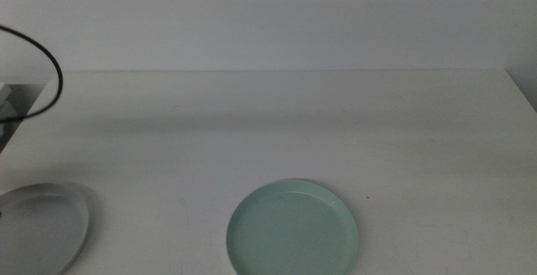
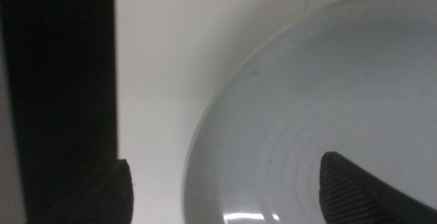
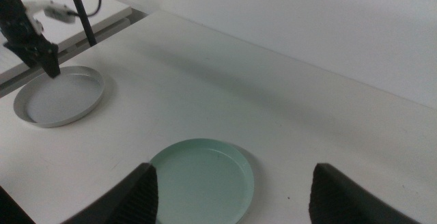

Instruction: Stack the three bowls on top of each other.

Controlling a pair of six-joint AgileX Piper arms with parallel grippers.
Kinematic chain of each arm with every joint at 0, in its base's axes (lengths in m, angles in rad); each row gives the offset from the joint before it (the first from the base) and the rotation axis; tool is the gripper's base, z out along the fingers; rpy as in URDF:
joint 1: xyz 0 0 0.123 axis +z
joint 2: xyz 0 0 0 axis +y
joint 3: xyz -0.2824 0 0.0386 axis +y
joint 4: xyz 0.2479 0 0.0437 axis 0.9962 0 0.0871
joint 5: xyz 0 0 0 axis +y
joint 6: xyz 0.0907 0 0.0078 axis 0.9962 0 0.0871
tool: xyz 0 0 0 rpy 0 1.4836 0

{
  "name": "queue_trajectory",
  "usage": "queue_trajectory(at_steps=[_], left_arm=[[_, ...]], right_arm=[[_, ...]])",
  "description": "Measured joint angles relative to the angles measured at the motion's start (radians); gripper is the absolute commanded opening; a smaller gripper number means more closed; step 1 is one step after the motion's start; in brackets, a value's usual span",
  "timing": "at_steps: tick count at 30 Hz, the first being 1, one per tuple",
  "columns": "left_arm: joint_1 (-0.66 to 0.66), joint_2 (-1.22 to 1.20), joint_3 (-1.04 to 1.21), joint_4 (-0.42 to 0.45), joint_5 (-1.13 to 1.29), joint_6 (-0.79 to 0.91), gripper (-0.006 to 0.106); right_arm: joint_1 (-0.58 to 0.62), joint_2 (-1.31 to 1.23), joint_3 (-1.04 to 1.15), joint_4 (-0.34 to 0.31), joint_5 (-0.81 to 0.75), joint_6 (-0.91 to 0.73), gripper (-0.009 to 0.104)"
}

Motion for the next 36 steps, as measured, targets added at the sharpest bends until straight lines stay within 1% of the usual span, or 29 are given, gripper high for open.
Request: queue_trajectory(at_steps=[4,7,10,13,15,16,22,25,28,31,36], left_arm=[[0.000,0.068,0.000,0.000,-0.005,0.000,0.083],[0.000,0.102,-0.004,0.005,-0.009,0.000,0.070],[0.000,0.109,-0.013,0.004,-0.006,0.000,0.048],[0.000,0.109,-0.013,-0.001,0.004,0.000,0.019],[0.000,0.109,-0.015,0.004,0.010,0.001,-0.003],[0.001,0.109,-0.016,0.007,0.014,0.000,-0.005],[0.001,0.108,-0.044,0.000,0.084,-0.038,-0.005],[-0.003,0.087,-0.086,-0.038,0.154,-0.056,-0.005],[-0.035,0.041,-0.147,-0.103,0.222,-0.060,-0.005],[-0.106,0.001,-0.202,-0.164,0.260,-0.069,-0.005],[-0.317,-0.024,-0.272,-0.196,0.276,-0.149,-0.005]], right_arm=[[0.000,0.000,0.000,-0.001,0.000,0.000,0.059],[0.000,0.000,0.000,-0.003,0.000,0.000,0.059],[0.000,0.000,0.000,-0.004,0.000,0.000,0.059],[0.000,0.000,0.000,-0.004,0.000,0.000,0.059],[0.000,0.000,0.000,-0.004,0.000,0.000,0.059],[0.000,0.000,0.000,-0.004,0.000,0.000,0.059],[0.000,0.000,0.000,-0.004,0.000,0.000,0.059],[0.000,0.000,0.000,-0.004,0.000,0.000,0.059],[0.000,0.000,0.000,-0.004,0.000,0.000,0.059],[0.000,0.000,0.000,-0.004,0.000,0.000,0.059],[0.000,0.000,0.000,-0.004,0.000,0.000,0.059]])
